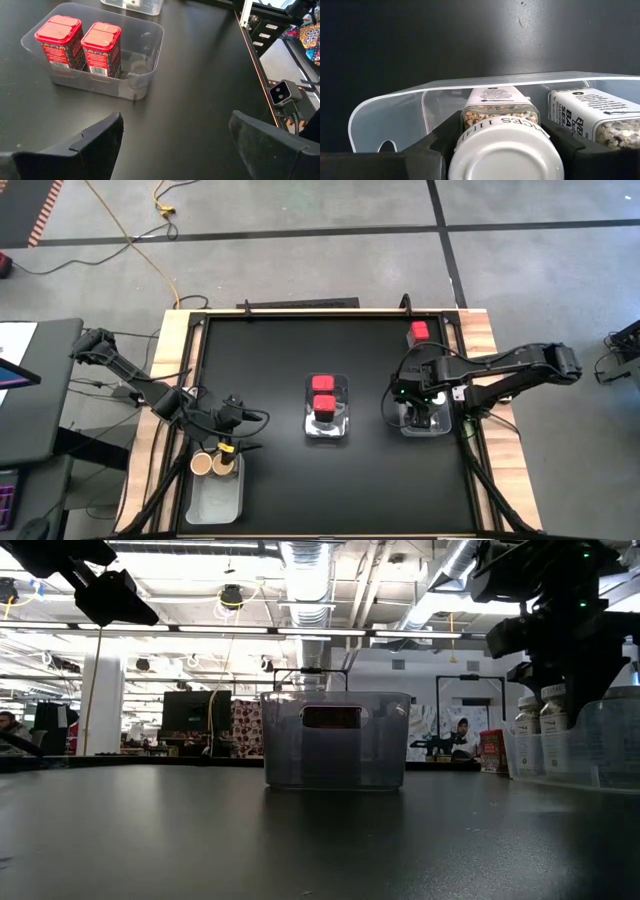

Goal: Sort spices by type
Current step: Put the white seasoning bottle into the transparent bin

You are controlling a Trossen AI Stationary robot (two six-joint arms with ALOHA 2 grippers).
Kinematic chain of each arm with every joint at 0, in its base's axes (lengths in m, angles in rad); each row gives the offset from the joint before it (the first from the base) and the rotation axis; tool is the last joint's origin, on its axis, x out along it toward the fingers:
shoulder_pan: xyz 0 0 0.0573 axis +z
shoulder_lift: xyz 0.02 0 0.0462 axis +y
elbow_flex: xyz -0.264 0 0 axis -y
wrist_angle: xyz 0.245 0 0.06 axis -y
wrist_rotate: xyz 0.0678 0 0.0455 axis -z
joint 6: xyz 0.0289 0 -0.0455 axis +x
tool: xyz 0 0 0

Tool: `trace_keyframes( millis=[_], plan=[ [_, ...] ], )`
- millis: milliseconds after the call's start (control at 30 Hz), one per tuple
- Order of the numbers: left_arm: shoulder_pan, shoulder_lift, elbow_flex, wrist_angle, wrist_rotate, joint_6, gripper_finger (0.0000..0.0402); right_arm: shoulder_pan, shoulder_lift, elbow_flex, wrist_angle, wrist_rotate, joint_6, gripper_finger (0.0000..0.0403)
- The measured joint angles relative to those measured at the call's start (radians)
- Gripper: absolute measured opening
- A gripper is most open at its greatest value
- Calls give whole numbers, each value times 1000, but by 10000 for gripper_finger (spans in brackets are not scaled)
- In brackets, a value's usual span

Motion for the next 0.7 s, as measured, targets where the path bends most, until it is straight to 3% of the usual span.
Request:
trace_keyframes(
  millis=[700],
  plan=[
    [0, 0, 0, 0, 0, 0, 350, 0, 0, 0, -6, 22, 3, 221]
  ],
)
